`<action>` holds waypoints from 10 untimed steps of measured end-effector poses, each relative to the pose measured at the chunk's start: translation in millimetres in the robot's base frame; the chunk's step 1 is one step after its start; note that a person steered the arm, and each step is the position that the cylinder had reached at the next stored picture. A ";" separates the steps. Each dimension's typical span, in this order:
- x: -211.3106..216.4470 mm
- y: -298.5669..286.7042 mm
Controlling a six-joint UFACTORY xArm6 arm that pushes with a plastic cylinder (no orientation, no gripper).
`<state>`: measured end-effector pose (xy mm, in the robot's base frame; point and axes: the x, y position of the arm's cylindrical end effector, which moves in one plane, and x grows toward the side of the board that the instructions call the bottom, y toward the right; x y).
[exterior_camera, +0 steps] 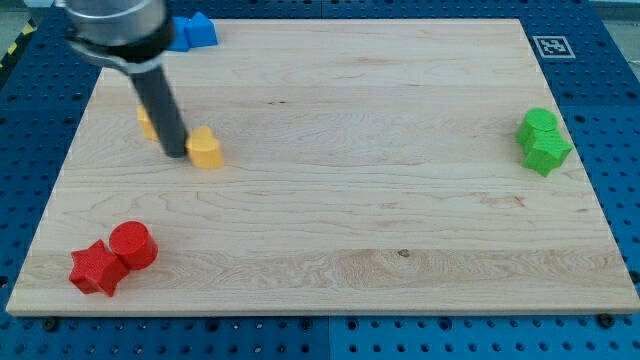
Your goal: Push yellow hexagon to the center
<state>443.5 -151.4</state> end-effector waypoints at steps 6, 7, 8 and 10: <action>-57.0 -82.3; -56.6 -78.9; -56.0 -65.1; -23.1 48.6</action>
<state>420.3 -102.8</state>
